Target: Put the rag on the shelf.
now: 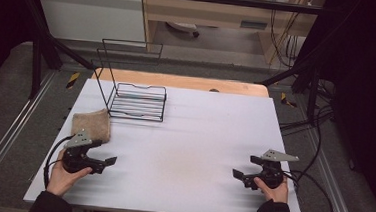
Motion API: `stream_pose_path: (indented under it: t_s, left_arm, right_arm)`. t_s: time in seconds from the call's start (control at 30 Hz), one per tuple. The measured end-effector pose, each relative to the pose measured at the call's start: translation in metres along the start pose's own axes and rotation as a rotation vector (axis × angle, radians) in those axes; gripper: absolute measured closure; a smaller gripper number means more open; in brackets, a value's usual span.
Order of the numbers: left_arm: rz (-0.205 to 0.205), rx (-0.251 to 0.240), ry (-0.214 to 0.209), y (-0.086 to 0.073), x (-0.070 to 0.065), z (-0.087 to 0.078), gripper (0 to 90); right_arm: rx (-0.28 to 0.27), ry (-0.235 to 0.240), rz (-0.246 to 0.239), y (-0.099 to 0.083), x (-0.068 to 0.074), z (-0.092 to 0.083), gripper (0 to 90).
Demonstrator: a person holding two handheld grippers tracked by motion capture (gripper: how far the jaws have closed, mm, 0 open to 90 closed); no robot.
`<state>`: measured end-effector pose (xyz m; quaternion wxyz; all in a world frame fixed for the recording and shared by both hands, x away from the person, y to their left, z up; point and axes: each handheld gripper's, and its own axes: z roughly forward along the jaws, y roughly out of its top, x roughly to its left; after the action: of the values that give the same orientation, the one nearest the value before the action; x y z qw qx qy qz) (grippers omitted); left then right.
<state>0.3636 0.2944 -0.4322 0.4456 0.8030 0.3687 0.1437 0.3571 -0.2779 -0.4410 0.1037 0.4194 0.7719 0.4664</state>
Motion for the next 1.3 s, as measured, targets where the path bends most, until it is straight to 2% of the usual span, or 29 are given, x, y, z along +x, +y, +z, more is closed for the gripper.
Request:
stream_pose_path:
  t_s: [0.23,0.33,0.73,1.03,1.13,1.23,1.3]
  left_arm:
    - [0.006,0.01,0.017,0.001,0.0,0.0,9.5]
    - [0.013,0.027,0.047,0.003,0.001,-0.001,10.9]
    - [-0.007,0.077,0.137,0.009,0.015,0.002,23.0]
    - [-0.032,0.098,0.162,0.021,0.026,0.004,35.3]
    - [-0.028,0.118,0.194,0.025,0.031,0.008,39.3]
    - [-0.034,0.135,0.199,0.026,0.035,0.015,43.5]
    - [-0.021,0.158,0.221,0.026,0.037,0.02,44.2]
  right_arm:
    - [0.001,-0.001,0.004,0.0,0.0,0.0,1.1]
    - [0.011,-0.004,0.0,-0.001,0.0,0.001,1.1]
    - [0.029,-0.019,-0.003,-0.002,0.001,0.003,1.1]
    - [0.027,-0.025,0.0,-0.002,0.001,0.002,1.0]
    - [0.027,-0.025,0.0,-0.002,0.0,0.003,1.1]
    - [0.027,-0.025,-0.004,-0.002,0.0,0.003,1.1]
    - [0.026,-0.025,-0.003,-0.002,0.0,0.003,1.0]
